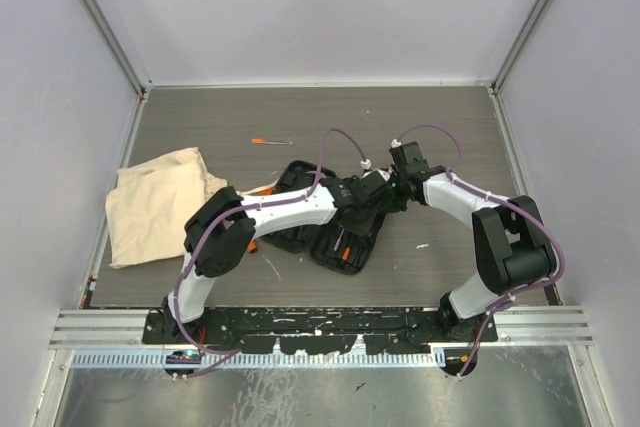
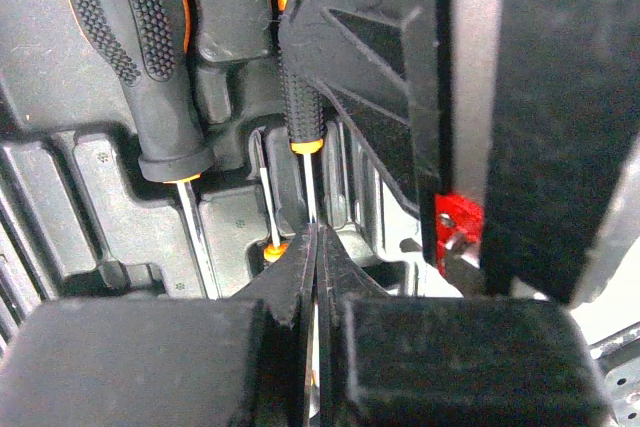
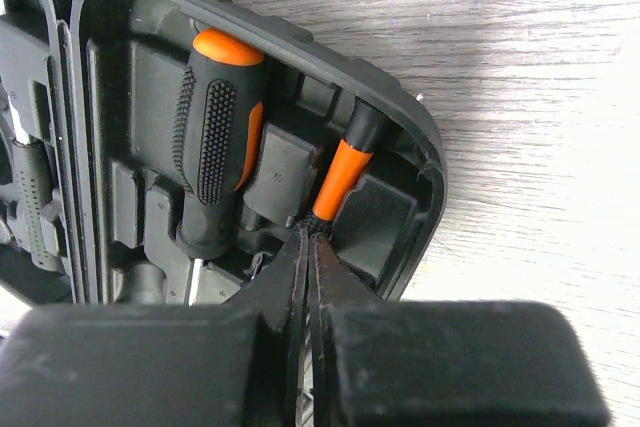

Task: Sort the tools into containers
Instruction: Place the screwdriver in the storage box.

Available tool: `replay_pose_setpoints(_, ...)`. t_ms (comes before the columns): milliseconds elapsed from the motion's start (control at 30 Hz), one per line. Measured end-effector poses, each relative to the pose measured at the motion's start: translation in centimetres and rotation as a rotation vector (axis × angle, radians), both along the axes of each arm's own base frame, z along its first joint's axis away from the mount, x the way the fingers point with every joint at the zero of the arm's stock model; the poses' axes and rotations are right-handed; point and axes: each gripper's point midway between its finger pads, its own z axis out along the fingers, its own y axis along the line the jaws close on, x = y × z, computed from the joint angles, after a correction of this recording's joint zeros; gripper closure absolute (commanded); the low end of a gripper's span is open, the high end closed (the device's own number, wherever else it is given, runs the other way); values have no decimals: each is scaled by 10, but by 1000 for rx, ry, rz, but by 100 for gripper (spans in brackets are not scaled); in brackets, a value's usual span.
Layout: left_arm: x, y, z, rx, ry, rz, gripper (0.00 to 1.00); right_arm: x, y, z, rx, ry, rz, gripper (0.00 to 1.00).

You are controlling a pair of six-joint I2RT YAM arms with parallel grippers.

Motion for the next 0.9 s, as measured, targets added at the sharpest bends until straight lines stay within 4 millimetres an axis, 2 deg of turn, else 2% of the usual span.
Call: replay_pose_setpoints(900, -8, 1, -12, -35, 40, 80, 100, -1, 0, -2, -2, 5, 3, 99)
